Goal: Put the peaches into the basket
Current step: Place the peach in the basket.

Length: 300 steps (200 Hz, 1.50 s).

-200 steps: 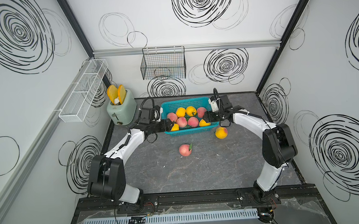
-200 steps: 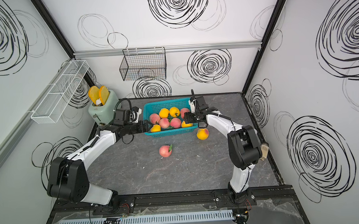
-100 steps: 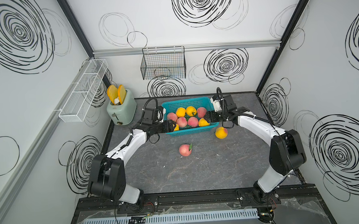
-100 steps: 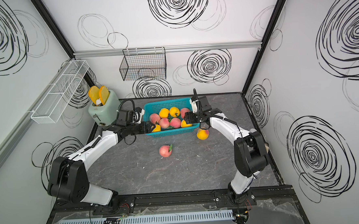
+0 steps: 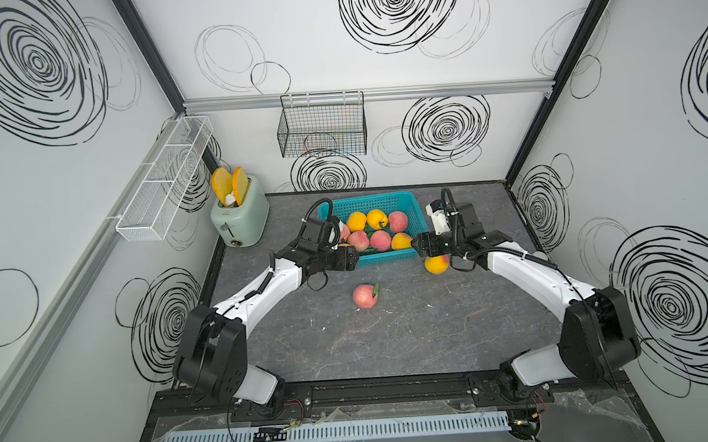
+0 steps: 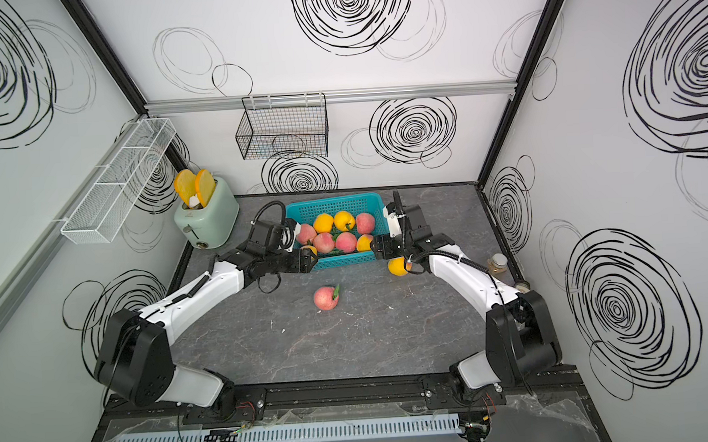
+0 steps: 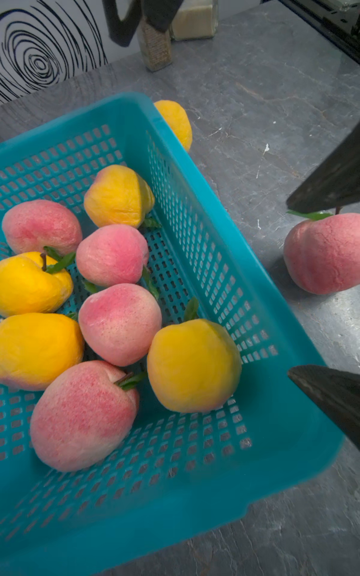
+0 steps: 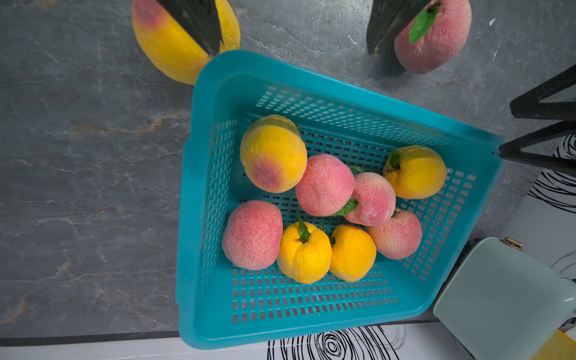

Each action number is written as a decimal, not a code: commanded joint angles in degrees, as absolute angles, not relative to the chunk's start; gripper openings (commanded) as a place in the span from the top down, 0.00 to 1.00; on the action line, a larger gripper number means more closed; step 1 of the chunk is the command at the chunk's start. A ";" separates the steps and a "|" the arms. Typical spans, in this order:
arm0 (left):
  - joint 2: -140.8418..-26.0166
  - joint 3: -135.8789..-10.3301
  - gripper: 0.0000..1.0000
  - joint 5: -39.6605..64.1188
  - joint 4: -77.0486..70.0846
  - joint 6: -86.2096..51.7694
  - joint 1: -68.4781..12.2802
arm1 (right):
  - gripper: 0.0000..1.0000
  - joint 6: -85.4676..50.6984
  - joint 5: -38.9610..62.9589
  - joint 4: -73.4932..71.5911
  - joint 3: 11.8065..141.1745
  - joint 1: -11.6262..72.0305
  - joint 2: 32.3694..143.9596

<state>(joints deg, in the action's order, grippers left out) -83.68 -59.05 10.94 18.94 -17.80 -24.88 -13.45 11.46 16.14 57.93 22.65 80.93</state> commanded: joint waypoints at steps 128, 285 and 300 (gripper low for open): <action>-69.77 -44.88 0.18 1.54 16.70 -22.01 -39.43 | 0.22 -15.24 10.11 5.37 41.50 22.36 66.51; -77.44 -42.05 0.14 7.11 11.60 -24.14 -36.52 | 0.21 -17.07 9.31 5.37 37.69 22.37 64.10; -78.46 -41.35 0.14 8.35 11.06 -24.17 -35.30 | 0.21 -17.06 9.90 5.47 38.26 22.40 65.22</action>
